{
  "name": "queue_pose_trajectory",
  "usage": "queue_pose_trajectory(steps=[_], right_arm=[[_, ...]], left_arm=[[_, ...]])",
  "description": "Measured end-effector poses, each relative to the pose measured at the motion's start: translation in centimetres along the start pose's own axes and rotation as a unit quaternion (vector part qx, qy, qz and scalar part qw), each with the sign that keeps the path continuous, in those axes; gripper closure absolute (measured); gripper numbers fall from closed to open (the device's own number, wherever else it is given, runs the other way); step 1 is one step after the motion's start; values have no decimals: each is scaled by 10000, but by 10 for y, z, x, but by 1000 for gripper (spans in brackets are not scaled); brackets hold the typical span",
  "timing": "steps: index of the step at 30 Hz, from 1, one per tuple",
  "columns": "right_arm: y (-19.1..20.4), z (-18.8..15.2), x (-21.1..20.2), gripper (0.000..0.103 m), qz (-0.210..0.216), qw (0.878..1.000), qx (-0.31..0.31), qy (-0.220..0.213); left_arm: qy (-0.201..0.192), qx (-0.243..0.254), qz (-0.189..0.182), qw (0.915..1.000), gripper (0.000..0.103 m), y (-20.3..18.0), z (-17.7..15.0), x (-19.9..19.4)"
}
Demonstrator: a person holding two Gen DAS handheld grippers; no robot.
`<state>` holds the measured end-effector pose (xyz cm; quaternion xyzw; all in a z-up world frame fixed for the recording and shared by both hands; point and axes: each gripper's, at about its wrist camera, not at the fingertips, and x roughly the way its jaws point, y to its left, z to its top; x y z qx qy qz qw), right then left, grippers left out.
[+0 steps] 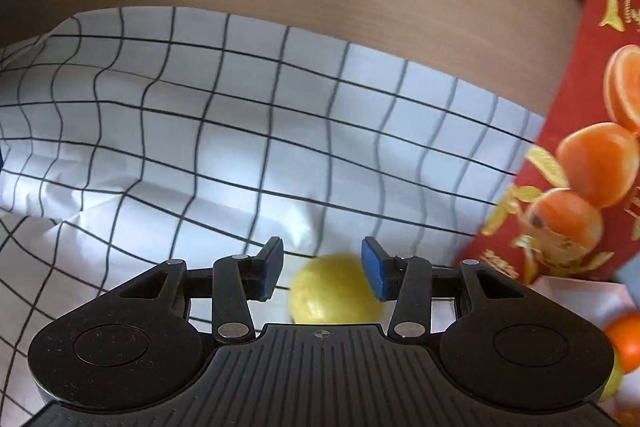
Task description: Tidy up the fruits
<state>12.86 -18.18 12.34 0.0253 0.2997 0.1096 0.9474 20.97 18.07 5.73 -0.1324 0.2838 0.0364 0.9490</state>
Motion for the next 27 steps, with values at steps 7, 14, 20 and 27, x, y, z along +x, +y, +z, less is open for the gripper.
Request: queue_pose_trajectory(steps=[7, 14, 20, 27], right_arm=[[12, 1, -24, 24, 488, 9987, 7, -155], [33, -55, -46, 24, 404, 9965, -732, 71], [35, -102, -70, 23, 434, 9933, -1061, 144], [22, -141, -82, 20, 481, 9943, -927, 192]], left_arm=[[139, 318, -166, 9993, 55, -16, -2, 12], [299, 699, 23, 9971, 54, -35, -4, 8], [748, 828, 29, 9938, 52, -38, 0, 1], [583, 852, 81, 9946, 50, -38, -8, 3]])
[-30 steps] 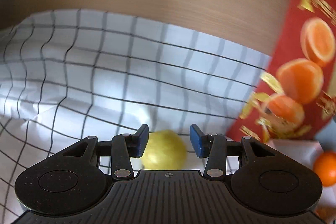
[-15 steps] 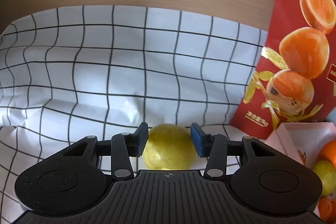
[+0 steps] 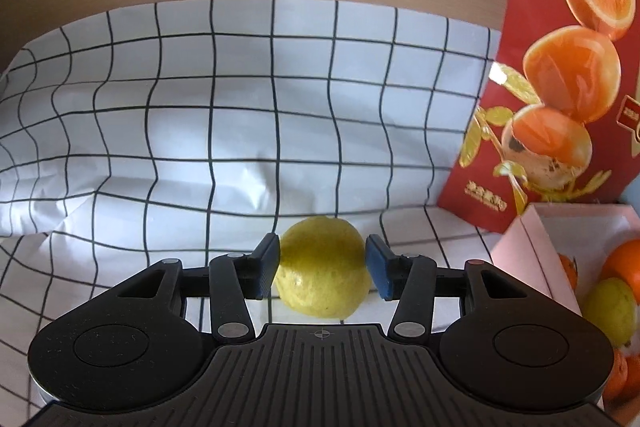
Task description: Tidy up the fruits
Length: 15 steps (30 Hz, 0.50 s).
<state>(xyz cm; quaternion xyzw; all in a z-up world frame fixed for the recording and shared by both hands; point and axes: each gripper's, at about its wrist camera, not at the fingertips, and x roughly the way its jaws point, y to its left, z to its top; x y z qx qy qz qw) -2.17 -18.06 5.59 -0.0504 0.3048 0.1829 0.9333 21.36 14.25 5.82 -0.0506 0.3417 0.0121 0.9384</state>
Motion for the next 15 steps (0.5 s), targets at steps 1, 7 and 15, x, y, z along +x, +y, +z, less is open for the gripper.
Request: queue_pose_trajectory(steps=[1, 7, 15], right_arm=[[-1, -5, 2, 20, 0, 10000, 71, 29], [-12, -26, 9, 19, 181, 9983, 549, -53], [-4, -33, 9, 19, 460, 9980, 328, -289]], left_arm=[[-36, -44, 16, 10000, 50, 0, 0, 2], [42, -238, 19, 9997, 50, 4, 6, 5], [281, 15, 157, 9995, 45, 0, 4, 1]])
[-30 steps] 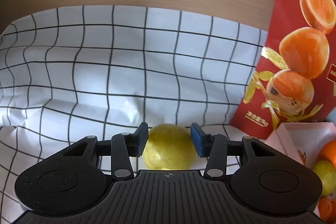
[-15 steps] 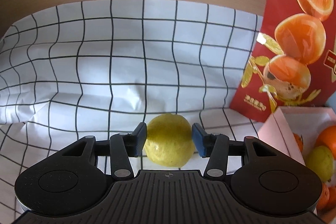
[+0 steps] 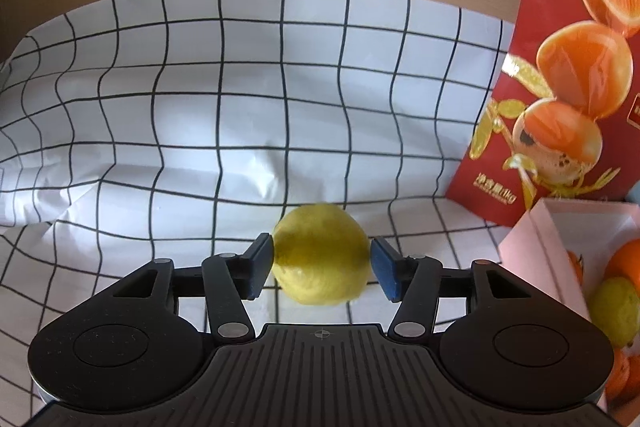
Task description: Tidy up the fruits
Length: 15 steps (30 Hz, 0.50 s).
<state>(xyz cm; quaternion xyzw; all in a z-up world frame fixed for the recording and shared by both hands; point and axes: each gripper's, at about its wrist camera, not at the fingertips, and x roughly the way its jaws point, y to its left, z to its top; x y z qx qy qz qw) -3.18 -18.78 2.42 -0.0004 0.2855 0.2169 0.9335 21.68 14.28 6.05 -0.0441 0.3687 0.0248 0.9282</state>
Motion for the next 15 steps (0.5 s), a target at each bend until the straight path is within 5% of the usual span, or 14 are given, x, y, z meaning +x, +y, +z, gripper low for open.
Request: queue_pose_trajectory(steps=[15], right_arm=[[5, 1, -4, 17, -158, 9998, -118, -96]], left_arm=[[-97, -512, 3, 9986, 38, 14, -4, 9]])
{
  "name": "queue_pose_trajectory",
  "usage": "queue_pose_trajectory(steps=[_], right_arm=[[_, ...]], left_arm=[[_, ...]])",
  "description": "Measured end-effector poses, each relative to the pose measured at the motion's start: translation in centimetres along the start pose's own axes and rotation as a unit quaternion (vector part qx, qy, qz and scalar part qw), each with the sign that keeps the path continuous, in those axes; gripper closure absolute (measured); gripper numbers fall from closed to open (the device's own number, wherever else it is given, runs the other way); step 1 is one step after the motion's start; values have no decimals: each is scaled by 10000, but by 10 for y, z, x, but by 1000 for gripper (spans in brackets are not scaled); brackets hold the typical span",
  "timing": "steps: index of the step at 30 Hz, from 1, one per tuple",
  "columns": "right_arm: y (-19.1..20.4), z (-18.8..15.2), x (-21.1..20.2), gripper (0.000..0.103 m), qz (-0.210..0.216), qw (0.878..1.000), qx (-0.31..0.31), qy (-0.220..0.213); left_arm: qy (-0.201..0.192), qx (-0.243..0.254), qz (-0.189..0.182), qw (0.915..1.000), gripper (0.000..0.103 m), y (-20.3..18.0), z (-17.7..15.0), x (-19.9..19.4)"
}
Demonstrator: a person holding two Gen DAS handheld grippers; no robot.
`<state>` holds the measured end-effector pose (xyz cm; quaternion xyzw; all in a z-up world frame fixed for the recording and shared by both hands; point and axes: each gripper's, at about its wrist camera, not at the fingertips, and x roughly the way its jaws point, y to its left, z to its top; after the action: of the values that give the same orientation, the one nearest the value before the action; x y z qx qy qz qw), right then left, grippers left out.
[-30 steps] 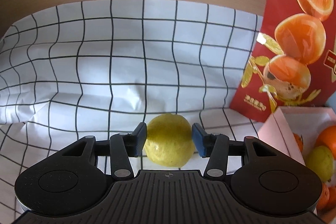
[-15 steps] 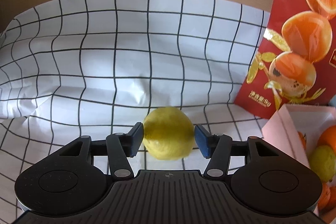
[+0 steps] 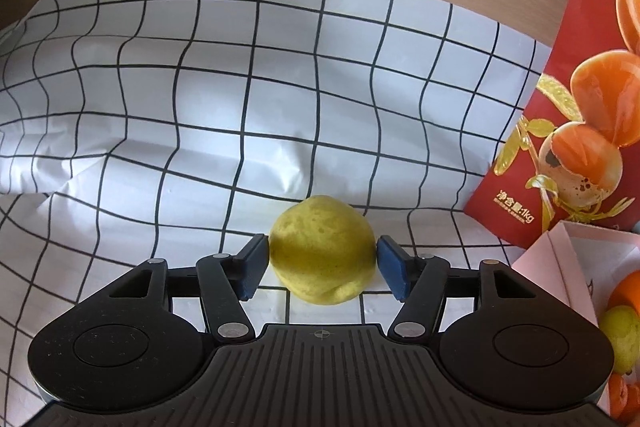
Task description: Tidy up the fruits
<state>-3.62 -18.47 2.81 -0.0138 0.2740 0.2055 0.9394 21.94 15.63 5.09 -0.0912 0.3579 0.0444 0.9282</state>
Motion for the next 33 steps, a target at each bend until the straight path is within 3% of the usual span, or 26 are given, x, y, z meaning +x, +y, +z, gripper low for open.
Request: queue_pose_trajectory(steps=[6, 10, 12, 20, 24, 25, 27, 28, 30, 33], right_arm=[[0, -2, -2, 17, -20, 10000, 50, -15], [0, -2, -1, 17, -13, 10000, 72, 5], [-1, -1, -1, 17, -10, 10000, 83, 8], [-1, -1, 0, 17, -7, 9999, 133, 27], [-2, -1, 1, 16, -14, 9999, 157, 37], [-2, -1, 2, 16, -13, 9999, 165, 40], [-3, -1, 2, 15, -5, 9998, 182, 46], [-3, -1, 3, 15, -5, 9998, 191, 50], [-3, -2, 3, 14, -19, 9998, 214, 54], [-3, -2, 3, 13, -19, 9997, 231, 69]], left_arm=[[70, 306, 221, 9993, 33, -5, -2, 7], [25, 223, 227, 9995, 36, 4, -5, 11], [224, 214, 219, 9993, 39, 7, -9, 20], [-6, -101, -70, 9999, 41, 19, -23, 11], [-313, -160, -455, 9983, 43, 23, -42, -21], [-464, -39, -517, 9976, 48, 19, -51, -35], [-732, 241, -658, 9949, 90, 9, -71, -66], [-820, 305, -817, 9928, 95, 4, -81, -81], [-908, 462, -1089, 9888, 91, -6, -101, -110], [-764, 704, -1079, 9887, 90, -18, -120, -127]])
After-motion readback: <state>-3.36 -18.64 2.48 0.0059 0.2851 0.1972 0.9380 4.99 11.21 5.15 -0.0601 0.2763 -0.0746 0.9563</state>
